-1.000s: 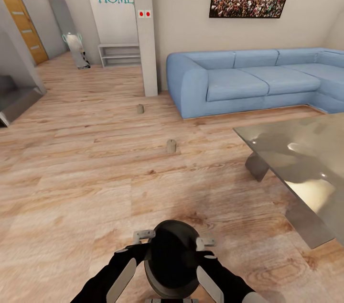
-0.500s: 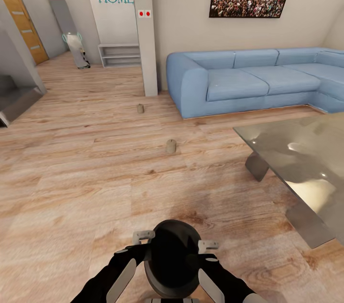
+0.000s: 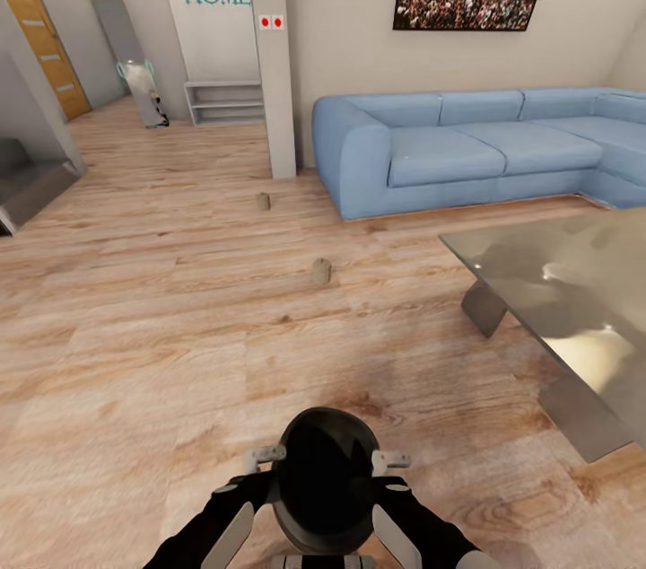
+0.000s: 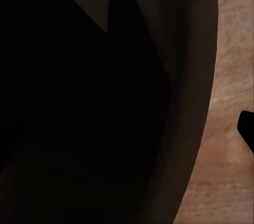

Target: Place each of the two pumpkins and all three candles from the living room inside a cabinet in the living room (use any cabinet), then make sure every cabinet is closed, and position the cauldron so it is next to a table in the living room.

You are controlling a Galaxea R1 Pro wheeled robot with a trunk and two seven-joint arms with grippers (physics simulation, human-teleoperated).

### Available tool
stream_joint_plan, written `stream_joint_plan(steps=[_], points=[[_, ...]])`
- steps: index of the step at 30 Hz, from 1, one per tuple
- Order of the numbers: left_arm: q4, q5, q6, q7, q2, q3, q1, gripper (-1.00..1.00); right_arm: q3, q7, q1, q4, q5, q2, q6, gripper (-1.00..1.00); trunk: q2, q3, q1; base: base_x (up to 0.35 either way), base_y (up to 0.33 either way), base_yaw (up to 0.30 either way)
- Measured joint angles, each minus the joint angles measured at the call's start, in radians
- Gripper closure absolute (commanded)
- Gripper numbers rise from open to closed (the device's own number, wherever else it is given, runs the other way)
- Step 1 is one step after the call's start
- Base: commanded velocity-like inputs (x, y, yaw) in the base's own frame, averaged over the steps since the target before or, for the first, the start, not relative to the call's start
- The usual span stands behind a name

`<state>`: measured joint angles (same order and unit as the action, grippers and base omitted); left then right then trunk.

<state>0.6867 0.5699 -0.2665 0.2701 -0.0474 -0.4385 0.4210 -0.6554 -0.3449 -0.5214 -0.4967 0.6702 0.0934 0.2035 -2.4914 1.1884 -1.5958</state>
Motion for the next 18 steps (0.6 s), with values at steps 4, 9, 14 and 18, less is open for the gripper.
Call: stream_joint_plan(steps=[4,9,14,18], points=[[-0.010,0.000,0.004,0.000,-0.001,0.000,0.000,-1.00,0.000,0.000,0.001,0.000,-0.001,0.001,-0.001,-1.00,-0.009,0.015,-0.006,0.000,0.000,0.000],[-0.018,0.001,0.006,-0.001,-0.001,0.000,0.000,-1.00,-0.001,0.001,0.000,0.000,0.000,0.000,-0.017,-1.00,-0.010,0.034,-0.008,0.000,0.000,0.000],[-0.014,0.004,0.008,-0.004,-0.001,-0.001,0.000,-1.00,-0.001,0.000,-0.001,-0.024,-0.007,0.000,-0.023,-1.00,-0.011,0.053,-0.010,0.000,0.000,0.000],[0.011,0.007,0.031,-0.002,-0.001,-0.007,-0.001,-1.00,0.000,0.001,-0.015,-0.025,-0.016,0.000,-0.022,-1.00,-0.013,0.068,-0.011,0.000,0.000,0.000]])
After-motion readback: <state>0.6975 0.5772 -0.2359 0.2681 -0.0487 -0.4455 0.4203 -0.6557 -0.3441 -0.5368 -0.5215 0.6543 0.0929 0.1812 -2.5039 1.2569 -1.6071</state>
